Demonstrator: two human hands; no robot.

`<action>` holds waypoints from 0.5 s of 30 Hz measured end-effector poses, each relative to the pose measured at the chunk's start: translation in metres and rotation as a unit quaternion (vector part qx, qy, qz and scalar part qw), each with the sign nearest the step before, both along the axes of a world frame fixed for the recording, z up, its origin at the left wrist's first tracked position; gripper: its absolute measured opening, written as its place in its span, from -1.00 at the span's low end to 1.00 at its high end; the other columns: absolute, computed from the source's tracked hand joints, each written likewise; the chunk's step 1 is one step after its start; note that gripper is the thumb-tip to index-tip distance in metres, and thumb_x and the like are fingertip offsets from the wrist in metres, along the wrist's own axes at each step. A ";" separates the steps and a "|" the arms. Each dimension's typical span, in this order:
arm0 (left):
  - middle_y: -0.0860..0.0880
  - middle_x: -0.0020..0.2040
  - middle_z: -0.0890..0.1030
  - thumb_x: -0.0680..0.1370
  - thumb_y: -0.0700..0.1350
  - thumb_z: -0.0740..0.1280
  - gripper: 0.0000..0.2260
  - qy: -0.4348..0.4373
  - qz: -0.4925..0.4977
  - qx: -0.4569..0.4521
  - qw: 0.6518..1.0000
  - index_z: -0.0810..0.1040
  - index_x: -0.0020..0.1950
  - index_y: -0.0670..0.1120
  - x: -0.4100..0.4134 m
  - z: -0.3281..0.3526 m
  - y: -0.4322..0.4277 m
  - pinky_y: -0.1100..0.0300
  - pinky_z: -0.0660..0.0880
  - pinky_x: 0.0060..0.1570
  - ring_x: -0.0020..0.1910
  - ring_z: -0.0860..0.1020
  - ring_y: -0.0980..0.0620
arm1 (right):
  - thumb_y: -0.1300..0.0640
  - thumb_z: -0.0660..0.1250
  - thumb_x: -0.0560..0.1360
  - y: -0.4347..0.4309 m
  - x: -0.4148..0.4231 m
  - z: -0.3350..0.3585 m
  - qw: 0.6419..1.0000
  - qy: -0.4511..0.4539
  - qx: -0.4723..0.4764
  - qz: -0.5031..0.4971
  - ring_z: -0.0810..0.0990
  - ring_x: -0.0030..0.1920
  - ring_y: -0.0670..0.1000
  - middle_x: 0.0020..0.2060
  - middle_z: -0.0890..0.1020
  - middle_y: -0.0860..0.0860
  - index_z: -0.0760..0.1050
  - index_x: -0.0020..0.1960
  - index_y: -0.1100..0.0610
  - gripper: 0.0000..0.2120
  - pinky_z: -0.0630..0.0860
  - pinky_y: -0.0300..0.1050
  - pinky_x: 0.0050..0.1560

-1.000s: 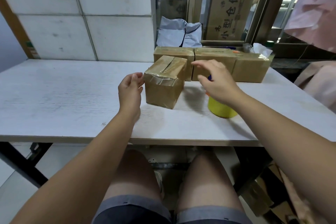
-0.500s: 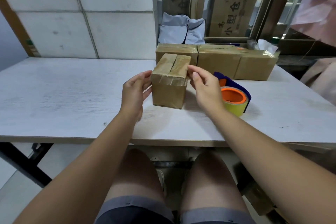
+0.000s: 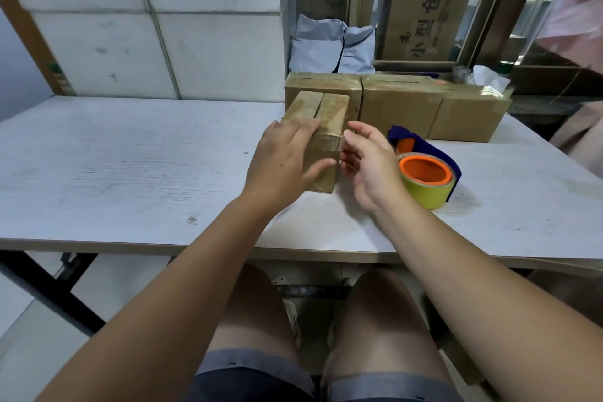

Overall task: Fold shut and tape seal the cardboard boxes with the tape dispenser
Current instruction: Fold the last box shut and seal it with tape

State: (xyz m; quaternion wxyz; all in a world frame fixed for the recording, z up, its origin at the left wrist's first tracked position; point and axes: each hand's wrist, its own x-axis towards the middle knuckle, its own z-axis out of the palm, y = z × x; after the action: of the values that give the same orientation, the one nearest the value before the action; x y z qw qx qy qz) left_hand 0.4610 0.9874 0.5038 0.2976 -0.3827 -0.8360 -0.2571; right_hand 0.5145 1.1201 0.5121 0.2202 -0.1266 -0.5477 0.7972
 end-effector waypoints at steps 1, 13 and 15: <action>-0.10 0.14 0.59 0.44 0.22 0.22 -0.44 0.019 0.006 -0.001 1.000 0.52 0.24 -0.16 -0.002 -0.002 0.001 -0.10 0.27 0.31 0.13 0.54 -0.11 | 0.27 0.28 0.54 0.000 0.001 0.001 1.000 0.008 -0.001 0.003 0.49 -0.36 -0.11 -0.36 0.56 -0.03 0.50 0.06 0.05 -0.83 0.40 -0.27 -0.35; -0.06 0.09 0.61 0.37 -0.03 0.51 -0.57 0.127 0.053 0.009 0.991 0.54 0.17 -0.12 -0.006 -0.012 0.004 -0.03 0.00 0.40 0.12 0.57 -0.05 | 0.35 0.22 0.55 0.000 0.000 -0.001 0.994 0.020 -0.093 0.050 0.45 -0.36 -0.10 -0.33 0.55 0.02 0.43 -0.03 0.06 -0.80 0.32 -0.27 -0.33; -0.06 0.07 0.61 0.37 -0.05 0.51 -0.60 0.126 0.052 0.019 0.990 0.55 0.15 -0.12 -0.007 -0.012 0.005 -0.01 0.03 0.39 0.10 0.57 -0.05 | 0.34 0.22 0.56 -0.001 -0.001 -0.002 0.994 0.023 -0.098 0.042 0.44 -0.43 -0.13 -0.39 0.55 -0.02 0.41 -0.07 0.06 -0.82 0.32 -0.29 -0.37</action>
State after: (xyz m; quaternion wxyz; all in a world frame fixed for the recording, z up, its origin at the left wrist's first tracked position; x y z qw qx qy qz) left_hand 0.4543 0.9929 0.4914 0.4206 -0.3620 -0.8058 -0.2067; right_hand 0.5136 1.1187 0.5102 0.1855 -0.1055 -0.4663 0.8585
